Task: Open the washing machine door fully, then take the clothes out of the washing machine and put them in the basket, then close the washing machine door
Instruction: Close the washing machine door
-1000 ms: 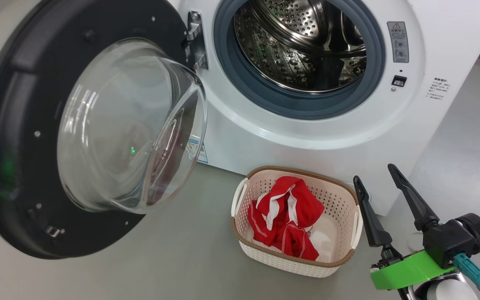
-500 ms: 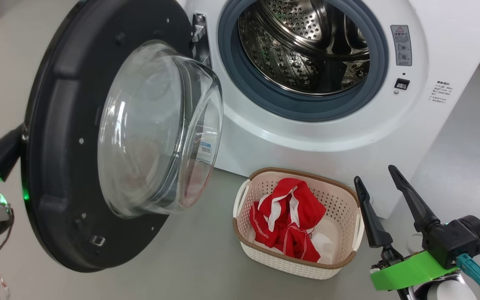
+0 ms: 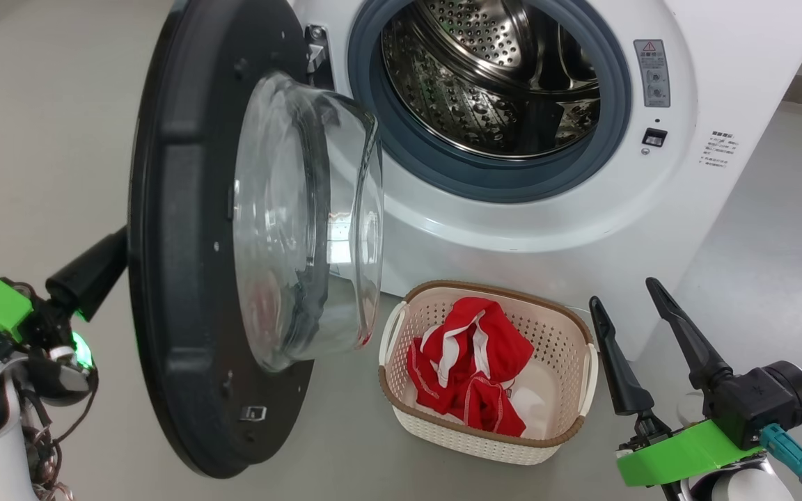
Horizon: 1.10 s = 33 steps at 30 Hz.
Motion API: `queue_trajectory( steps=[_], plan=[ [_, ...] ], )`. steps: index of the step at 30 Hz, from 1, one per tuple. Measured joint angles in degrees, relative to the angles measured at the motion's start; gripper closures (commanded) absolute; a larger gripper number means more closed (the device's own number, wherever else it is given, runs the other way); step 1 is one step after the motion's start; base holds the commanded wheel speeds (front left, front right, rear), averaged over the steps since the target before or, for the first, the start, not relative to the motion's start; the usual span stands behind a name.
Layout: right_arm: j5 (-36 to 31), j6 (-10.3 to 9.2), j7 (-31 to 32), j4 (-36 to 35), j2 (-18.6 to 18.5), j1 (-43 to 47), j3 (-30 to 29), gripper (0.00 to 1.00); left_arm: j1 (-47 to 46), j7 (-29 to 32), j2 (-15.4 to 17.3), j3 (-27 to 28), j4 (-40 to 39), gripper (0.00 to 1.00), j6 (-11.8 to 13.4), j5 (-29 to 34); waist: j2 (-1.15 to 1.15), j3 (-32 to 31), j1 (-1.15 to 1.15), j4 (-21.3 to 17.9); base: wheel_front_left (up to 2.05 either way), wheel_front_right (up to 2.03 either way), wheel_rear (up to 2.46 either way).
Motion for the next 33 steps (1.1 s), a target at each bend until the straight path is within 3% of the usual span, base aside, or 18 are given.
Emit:
queue_trajectory(
  steps=[20, 33],
  plan=[
    [1.1, 0.00, 0.0, 0.2, 0.0, 0.0, 0.7, 0.00, 5.0, -5.0, -0.5, -13.1, -4.7, 1.00, 0.9, -9.5, 0.00, 0.0, 0.00, -2.6, 0.00, 0.00, 0.00],
    [1.1, 0.00, 0.0, 0.2, 0.0, 0.0, 0.9, 0.00, 6.1, -8.3, -0.5, -15.7, -5.6, 1.00, 0.8, -10.9, 0.00, 0.0, 0.00, -3.3, 0.00, 0.00, 0.00]
  ],
)
